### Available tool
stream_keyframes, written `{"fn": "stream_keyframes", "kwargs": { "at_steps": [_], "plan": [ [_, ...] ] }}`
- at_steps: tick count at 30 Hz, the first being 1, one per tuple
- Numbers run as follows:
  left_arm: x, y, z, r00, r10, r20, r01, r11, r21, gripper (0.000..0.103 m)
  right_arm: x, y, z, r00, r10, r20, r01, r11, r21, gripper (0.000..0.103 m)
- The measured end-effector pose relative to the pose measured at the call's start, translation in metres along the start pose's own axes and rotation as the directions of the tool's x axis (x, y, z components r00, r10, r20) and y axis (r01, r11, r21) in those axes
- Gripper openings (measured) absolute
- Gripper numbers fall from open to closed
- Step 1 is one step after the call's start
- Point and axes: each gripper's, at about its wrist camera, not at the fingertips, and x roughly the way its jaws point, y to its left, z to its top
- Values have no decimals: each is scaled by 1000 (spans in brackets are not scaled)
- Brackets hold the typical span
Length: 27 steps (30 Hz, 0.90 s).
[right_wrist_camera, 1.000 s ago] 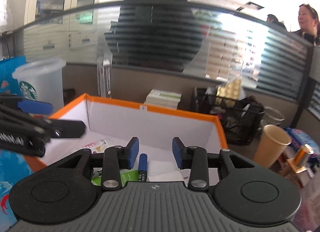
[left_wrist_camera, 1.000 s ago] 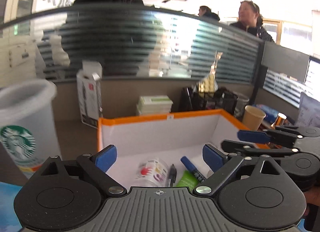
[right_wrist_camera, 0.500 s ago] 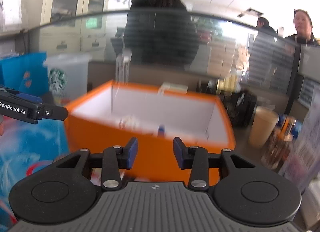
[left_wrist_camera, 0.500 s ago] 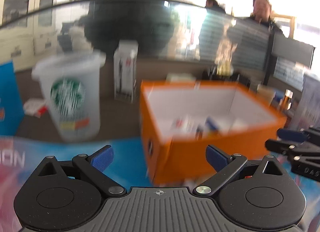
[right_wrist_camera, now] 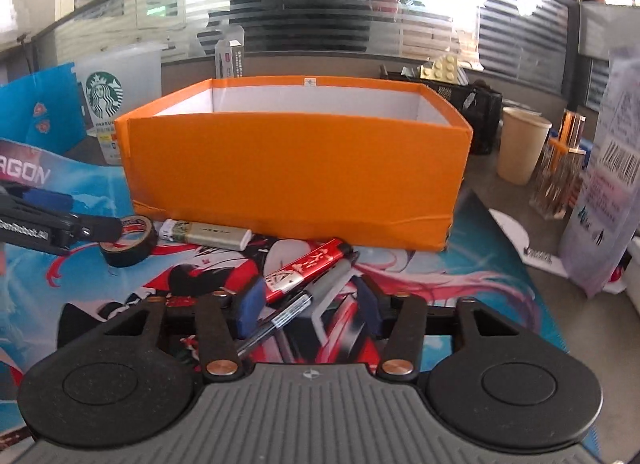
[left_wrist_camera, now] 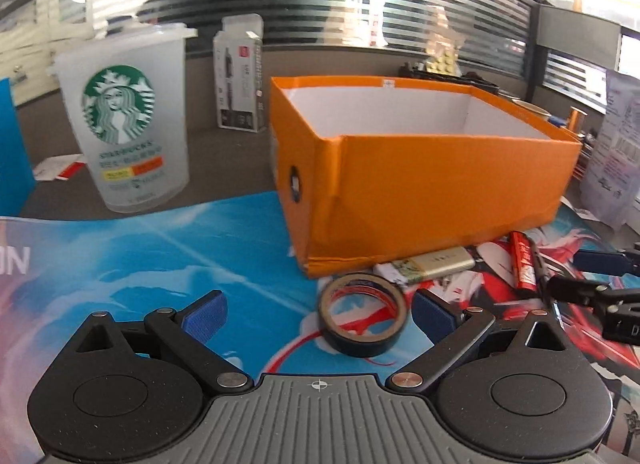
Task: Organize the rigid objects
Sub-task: 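Grasp the black tape roll with the left gripper while the right grasps a black pen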
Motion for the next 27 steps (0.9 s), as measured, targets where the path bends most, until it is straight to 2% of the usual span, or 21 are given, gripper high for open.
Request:
{"fn": "stream_keyframes", "kwargs": {
  "at_steps": [9, 12, 15, 17, 19, 20, 27],
  "plan": [
    [20, -14, -4, 1000, -20, -20, 21, 999, 35, 99, 12, 7, -10, 999, 1, -35, -1, 1000, -2, 54],
    [27, -12, -4, 999, -24, -22, 24, 999, 20, 100, 14, 6, -9, 999, 13, -33, -13, 1000, -5, 46],
    [28, -12, -5, 1000, -28, -15, 28, 999, 29, 98, 13, 6, -8, 999, 5, -33, -6, 999, -43, 29],
    [26, -15, -6, 1000, -19, -6, 19, 999, 49, 83, 12, 5, -7, 999, 13, -43, -15, 999, -48, 27],
    [22, -17, -7, 1000, -28, 6, 28, 998, 60, 61, 11, 5, -8, 999, 11, -45, -14, 998, -65, 25],
    [21, -18, -7, 1000, -28, 7, 28, 997, 66, 55, 11, 4, -8, 999, 14, -47, -17, 998, -61, 25],
    [15, -25, -11, 1000, -29, 7, 29, 997, 77, 53, 6, -1, -10, 999, 3, -55, -8, 996, -84, 20]
  ]
}}
